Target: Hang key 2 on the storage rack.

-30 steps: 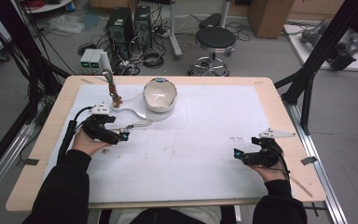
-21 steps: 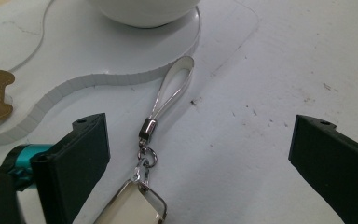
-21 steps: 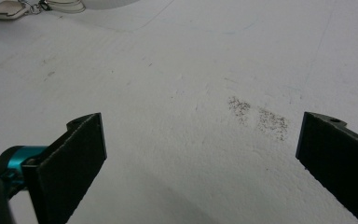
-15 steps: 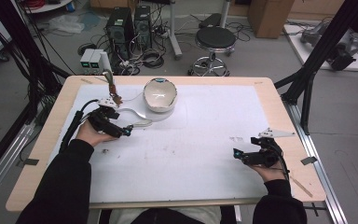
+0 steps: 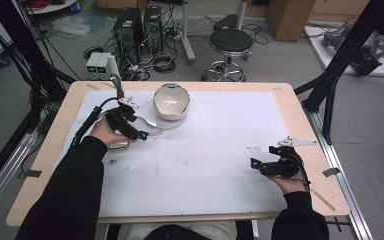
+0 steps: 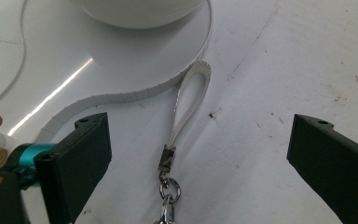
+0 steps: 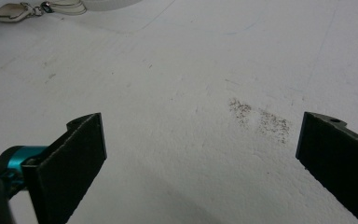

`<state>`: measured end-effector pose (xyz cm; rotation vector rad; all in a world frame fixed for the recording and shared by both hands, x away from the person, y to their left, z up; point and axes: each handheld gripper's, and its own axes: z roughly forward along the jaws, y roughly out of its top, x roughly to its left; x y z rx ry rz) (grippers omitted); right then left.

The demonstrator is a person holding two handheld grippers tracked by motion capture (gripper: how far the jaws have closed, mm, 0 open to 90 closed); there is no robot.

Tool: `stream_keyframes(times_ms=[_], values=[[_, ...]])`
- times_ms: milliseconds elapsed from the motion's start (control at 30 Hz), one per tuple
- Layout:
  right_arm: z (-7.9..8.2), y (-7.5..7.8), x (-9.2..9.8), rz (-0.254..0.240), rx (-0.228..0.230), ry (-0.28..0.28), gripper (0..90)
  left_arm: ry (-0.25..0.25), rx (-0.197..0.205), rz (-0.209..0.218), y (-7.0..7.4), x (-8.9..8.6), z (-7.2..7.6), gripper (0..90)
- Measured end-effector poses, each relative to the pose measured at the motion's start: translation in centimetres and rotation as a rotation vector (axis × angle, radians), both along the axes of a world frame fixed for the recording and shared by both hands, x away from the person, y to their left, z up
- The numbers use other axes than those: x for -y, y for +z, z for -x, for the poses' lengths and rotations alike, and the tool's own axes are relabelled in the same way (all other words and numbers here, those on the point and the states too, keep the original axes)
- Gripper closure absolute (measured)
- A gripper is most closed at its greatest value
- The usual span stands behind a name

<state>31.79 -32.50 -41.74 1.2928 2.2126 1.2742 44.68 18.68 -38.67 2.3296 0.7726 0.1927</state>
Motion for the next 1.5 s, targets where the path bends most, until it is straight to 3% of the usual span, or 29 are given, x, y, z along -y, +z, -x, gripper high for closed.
stream_keyframes(times_ms=[300,500,600,767,1033,1300,1400,1500], values=[[0.0,-0.1,0.1,0.003,0.006,0.003,0.6,-0.034,-0.066,-0.068,-0.9,1.0,-1.8,7.5],[-0.3,-0.2,0.0,0.005,0.004,0.008,0.6,-0.057,-0.115,-0.071,-1.9,1.4,-2.5,12.4],[-0.2,-0.2,-0.1,0.000,-0.005,0.009,0.6,-0.087,-0.156,-0.061,-2.6,1.5,-2.7,20.0],[0.0,-0.1,-0.1,0.005,0.011,0.006,0.6,-0.094,-0.175,-0.070,-3.3,1.8,-3.1,25.3],[0.3,0.1,0.2,-0.003,0.012,-0.004,0.6,-0.080,-0.146,-0.079,-3.6,1.8,-3.5,36.2],[0.2,0.0,0.0,-0.003,-0.001,0.001,0.6,-0.090,-0.147,-0.063,-3.6,2.3,-3.5,44.6],[0.1,0.0,-0.1,-0.002,0.001,0.003,0.6,-0.089,-0.134,-0.078,-3.5,2.4,-3.6,53.9],[0.0,-0.1,-0.1,0.001,-0.001,0.006,0.6,-0.096,-0.092,-0.111,-3.5,2.5,-3.4,64.3]])
